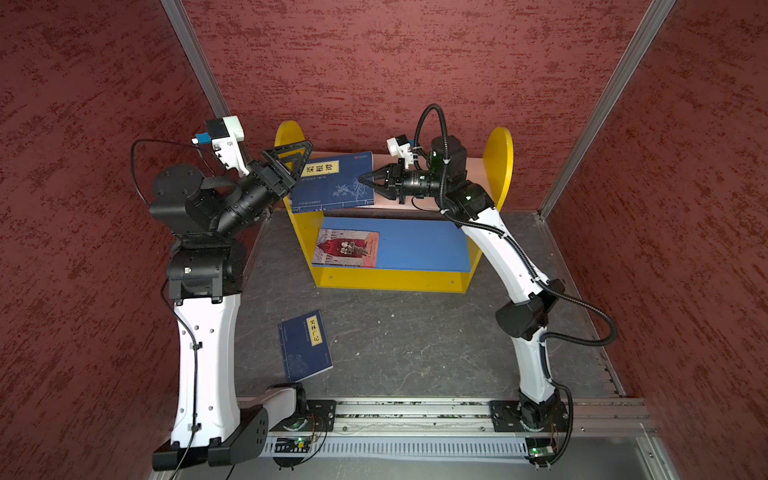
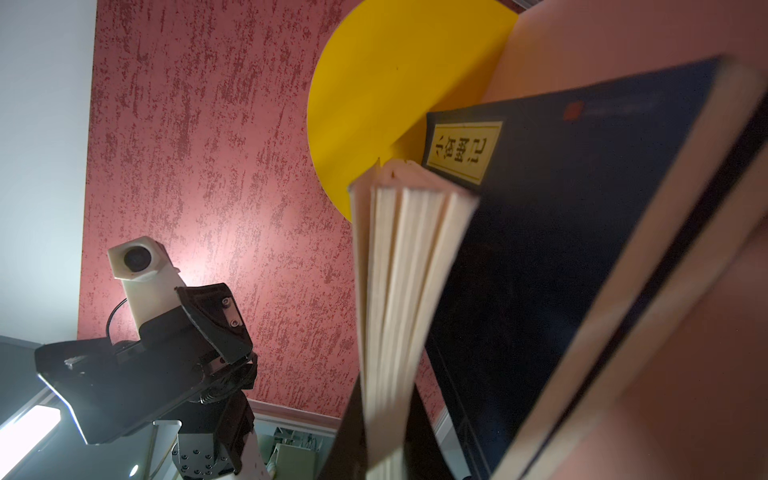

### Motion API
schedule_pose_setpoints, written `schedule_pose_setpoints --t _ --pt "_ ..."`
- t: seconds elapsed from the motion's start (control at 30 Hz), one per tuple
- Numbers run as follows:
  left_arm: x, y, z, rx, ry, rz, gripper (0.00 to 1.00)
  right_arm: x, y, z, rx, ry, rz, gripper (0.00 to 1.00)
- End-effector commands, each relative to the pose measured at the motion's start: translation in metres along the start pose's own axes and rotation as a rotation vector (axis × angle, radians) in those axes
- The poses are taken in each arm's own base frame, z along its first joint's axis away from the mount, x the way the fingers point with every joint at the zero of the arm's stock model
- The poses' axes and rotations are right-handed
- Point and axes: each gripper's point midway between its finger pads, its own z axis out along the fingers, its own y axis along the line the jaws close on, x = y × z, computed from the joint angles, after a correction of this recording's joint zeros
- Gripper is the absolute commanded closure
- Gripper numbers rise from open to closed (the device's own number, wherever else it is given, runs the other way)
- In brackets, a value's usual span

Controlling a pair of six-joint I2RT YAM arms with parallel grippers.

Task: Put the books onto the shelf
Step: 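Lower the book onto the stack with the left gripper while the right guides it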

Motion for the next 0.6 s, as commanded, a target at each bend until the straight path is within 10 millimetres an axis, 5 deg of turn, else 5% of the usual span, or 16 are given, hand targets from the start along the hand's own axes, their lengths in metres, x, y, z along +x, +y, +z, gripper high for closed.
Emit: schedule_pose_setpoints --t 0.0,0.57 --pt "0.004 -0.014 -0.007 0.028 0.017 0.097 0.31 -0.02 0.04 -0.019 -0.071 -0.088 -0.088 0.95" --pt "0.019 -0.011 0.0 0.054 0.07 0.068 0.3 -0.037 0.019 -0.014 -0.061 -0.126 -0.033 0.95"
